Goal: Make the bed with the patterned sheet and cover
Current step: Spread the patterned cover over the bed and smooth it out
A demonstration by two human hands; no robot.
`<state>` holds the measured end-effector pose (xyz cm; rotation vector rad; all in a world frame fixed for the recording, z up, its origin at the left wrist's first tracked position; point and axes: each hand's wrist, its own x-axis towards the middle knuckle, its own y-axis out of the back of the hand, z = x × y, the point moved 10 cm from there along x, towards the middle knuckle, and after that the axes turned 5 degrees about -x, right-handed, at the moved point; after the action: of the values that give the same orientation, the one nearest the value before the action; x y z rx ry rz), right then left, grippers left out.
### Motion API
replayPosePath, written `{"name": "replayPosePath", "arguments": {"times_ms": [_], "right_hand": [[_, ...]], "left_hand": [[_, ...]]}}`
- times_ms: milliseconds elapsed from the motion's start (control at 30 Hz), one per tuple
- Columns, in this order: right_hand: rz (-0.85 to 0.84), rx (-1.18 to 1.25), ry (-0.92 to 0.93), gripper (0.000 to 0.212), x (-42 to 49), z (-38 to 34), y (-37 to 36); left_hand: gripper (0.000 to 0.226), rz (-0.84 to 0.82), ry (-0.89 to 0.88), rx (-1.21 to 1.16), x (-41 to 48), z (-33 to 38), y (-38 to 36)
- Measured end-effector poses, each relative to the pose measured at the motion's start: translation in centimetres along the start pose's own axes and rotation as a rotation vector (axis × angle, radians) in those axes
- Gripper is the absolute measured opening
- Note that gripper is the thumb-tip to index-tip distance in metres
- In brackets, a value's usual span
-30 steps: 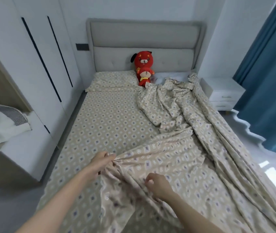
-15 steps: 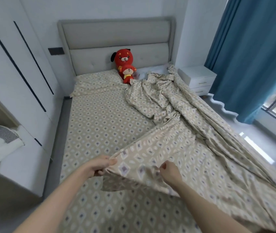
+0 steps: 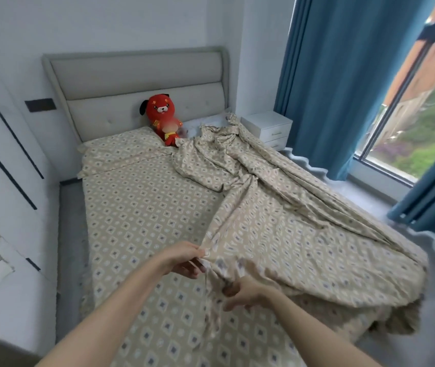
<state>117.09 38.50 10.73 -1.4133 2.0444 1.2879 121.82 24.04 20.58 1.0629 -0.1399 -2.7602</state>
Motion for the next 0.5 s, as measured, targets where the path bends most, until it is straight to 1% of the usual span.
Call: {"name": "replayPosePath", "arguments": {"times_ms": [100, 133, 200, 267, 333, 367, 400, 433, 500], "right_hand": [[0.211, 0.134, -0.035, 0.075, -2.3, -0.4, -2.1], [0.273, 0.16, -0.05, 0.083, -3.5, -0.8, -3.4], [0.339, 0.173, -0.075, 0.096, -4.7, -1.2, -5.0], [0.425, 0.259, -0.095, 0.114, -6.2, -2.0, -6.3], [0.558, 0.344, -0.102, 0.131, -7.7, -2.5, -7.0], [0.61, 0.385, -0.112, 0.134, -8.1, -2.7, -7.0], [0.657, 0.421, -0.132, 0.132, -8.8, -2.9, -7.4], [0.708, 0.433, -0.151, 0.126, -9.4, -3.2, -7.5], [0.809, 0.402, -0.184, 0.106, -10.8, -3.8, -7.0]], "left_hand": [[0.02, -0.079, -0.036, 0.102, -2.1, -0.2, -0.6], [0.018, -0.11, -0.049, 0.145, -3.2, -0.6, -0.9], [0.016, -0.146, -0.076, 0.159, -4.6, -0.6, -1.5], [0.014, -0.18, -0.111, 0.149, -6.6, -0.3, -1.7], [0.013, -0.195, -0.139, 0.126, -8.2, 0.0, -1.6], [0.013, -0.19, -0.146, 0.115, -8.6, 0.2, -1.3], [0.013, -0.183, -0.151, 0.121, -9.3, 0.1, -1.1], [0.013, -0.176, -0.153, 0.123, -9.7, 0.0, -0.9], [0.015, -0.172, -0.153, 0.116, -10.3, -0.2, -0.7]]}}
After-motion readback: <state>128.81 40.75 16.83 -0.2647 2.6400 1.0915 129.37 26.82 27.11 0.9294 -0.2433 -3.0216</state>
